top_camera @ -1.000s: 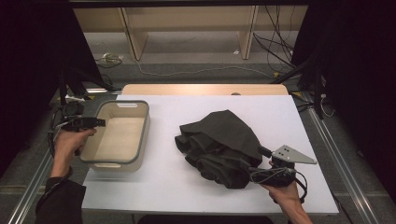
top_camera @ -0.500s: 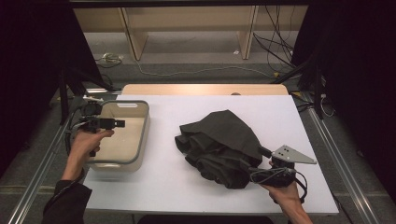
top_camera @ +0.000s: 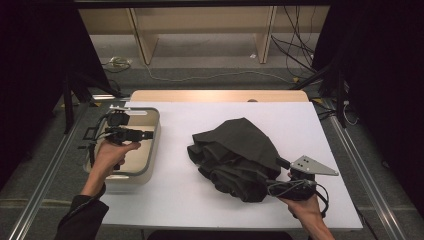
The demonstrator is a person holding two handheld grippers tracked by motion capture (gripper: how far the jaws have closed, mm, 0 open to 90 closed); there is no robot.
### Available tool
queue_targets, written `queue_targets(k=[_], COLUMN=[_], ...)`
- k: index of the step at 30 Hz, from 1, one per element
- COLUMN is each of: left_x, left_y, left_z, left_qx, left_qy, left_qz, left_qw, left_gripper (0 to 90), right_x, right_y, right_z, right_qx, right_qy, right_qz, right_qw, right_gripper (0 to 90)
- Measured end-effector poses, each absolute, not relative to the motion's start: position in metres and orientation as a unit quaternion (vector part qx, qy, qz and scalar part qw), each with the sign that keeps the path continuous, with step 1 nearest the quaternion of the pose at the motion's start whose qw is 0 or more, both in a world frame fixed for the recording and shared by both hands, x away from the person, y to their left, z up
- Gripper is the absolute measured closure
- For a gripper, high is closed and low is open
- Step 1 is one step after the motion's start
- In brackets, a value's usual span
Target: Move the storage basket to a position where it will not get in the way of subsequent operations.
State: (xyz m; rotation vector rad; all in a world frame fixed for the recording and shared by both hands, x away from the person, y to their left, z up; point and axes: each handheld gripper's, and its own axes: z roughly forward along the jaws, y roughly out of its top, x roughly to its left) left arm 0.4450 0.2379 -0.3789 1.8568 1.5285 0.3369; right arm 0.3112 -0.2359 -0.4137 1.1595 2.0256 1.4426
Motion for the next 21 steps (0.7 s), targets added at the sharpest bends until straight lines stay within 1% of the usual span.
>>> queue_targets(k=[9, 10, 12, 13, 21], left_x=[0.439, 0.438, 0.438, 0.438, 0.430], left_y=[0.206, 0.203, 0.199, 0.196, 0.172], left_z=[-0.380, -0.381, -0.382, -0.383, -0.384], left_qx=[0.739, 0.738, 0.734, 0.736, 0.757], left_qy=[0.560, 0.557, 0.553, 0.550, 0.521], left_qz=[0.119, 0.115, 0.090, 0.086, 0.092], left_qw=[0.356, 0.362, 0.384, 0.385, 0.384], left_gripper=[15.4, 15.4, 15.4, 15.4, 15.3], right_x=[0.311, 0.311, 0.311, 0.311, 0.311], right_y=[-0.236, -0.236, -0.236, -0.237, -0.237], right_z=[-0.414, -0.414, -0.414, -0.414, -0.414], right_qx=[0.414, 0.414, 0.414, 0.415, 0.416], right_qy=[0.725, 0.724, 0.723, 0.723, 0.723], right_qz=[0.514, 0.515, 0.516, 0.516, 0.514], right_qw=[0.198, 0.198, 0.199, 0.198, 0.201], right_gripper=[16.0, 16.0, 16.0, 16.0, 15.9])
